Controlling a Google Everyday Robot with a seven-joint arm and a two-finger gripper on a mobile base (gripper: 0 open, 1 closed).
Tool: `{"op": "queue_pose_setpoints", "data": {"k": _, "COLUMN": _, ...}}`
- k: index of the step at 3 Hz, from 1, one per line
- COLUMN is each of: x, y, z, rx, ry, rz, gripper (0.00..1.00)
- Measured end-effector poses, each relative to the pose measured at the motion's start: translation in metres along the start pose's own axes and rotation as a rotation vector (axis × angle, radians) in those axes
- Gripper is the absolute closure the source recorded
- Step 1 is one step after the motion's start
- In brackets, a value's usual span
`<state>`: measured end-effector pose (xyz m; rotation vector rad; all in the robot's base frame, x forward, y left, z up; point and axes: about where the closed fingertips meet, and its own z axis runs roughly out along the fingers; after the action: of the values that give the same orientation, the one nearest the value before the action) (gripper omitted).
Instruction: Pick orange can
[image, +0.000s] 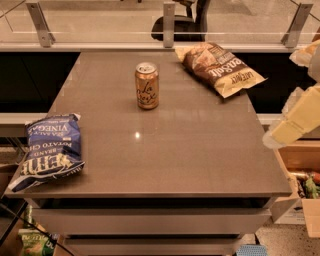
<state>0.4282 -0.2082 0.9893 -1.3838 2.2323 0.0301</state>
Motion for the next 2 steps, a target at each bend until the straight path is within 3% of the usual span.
{"op": "queue_pose_setpoints", "data": {"k": 1, "x": -0.0051, "y": 0.0044, "z": 0.0042, "rx": 0.026, "ry": -0.118, "rz": 0.097, "gripper": 0.0}}
{"op": "queue_pose_setpoints", "data": {"k": 2, "x": -0.0143, "y": 0.0048, "z": 0.0112, "rx": 0.059, "ry": -0.226, "rz": 0.156, "gripper": 0.0}}
